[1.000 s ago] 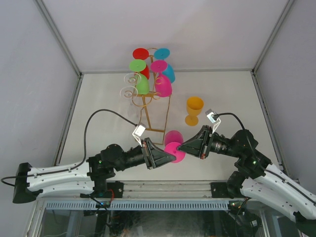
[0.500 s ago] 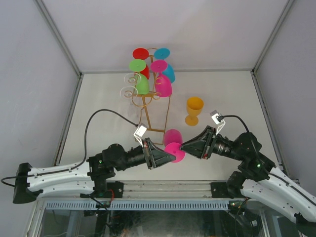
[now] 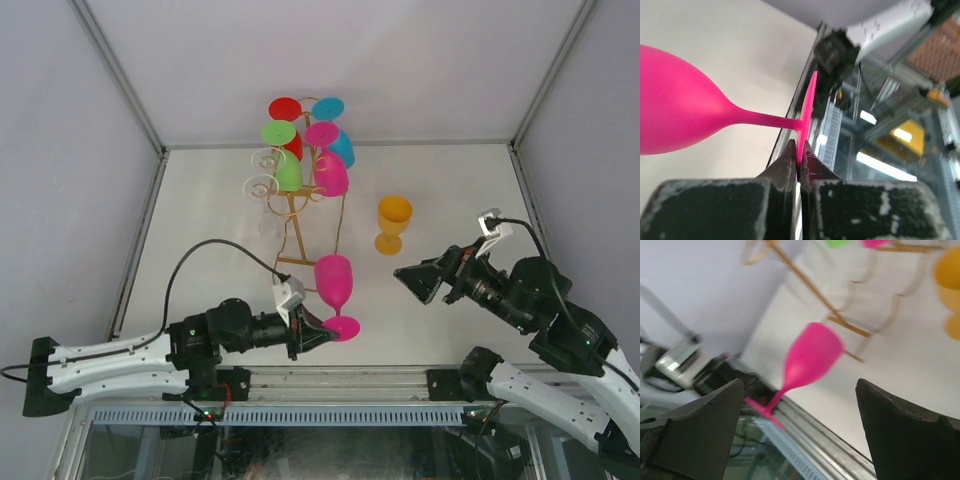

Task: Take the wine glass off the wine glass rack
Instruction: Place the wine glass at the center of the board.

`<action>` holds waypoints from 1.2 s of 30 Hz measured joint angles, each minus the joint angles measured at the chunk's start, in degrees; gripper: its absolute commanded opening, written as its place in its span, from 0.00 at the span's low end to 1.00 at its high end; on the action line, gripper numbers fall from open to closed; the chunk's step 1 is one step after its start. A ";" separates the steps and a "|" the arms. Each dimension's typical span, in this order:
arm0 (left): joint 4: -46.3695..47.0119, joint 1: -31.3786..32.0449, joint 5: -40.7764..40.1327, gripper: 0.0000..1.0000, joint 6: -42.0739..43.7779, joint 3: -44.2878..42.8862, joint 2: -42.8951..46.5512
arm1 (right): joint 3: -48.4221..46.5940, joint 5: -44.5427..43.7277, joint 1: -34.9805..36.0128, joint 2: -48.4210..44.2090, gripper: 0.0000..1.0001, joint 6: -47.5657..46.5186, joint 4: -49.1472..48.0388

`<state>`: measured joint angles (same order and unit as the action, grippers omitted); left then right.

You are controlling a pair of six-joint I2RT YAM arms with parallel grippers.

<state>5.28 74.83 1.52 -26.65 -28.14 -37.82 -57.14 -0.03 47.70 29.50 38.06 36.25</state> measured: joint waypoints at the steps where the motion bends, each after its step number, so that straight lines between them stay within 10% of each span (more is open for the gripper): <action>1: -1.64 0.28 1.22 0.00 2.54 0.00 -0.24 | -0.74 -2.23 -0.48 0.57 0.95 0.07 2.97; 9: -13.75 3.19 4.48 0.00 16.74 -0.20 -5.66 | -0.50 -7.13 -8.66 2.08 0.98 0.76 18.47; 18: -17.35 3.72 5.16 0.00 26.08 -5.38 -10.16 | 9.88 18.53 -31.06 5.20 1.00 -0.55 14.14; 36: -10.73 5.66 13.86 0.00 25.73 -8.81 -13.53 | 16.90 41.48 -31.82 1.62 0.94 4.68 -5.57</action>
<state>-5.45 80.49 15.38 -0.93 -36.95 -51.35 -40.25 41.45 15.88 31.11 42.74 30.68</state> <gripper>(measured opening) 0.014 0.967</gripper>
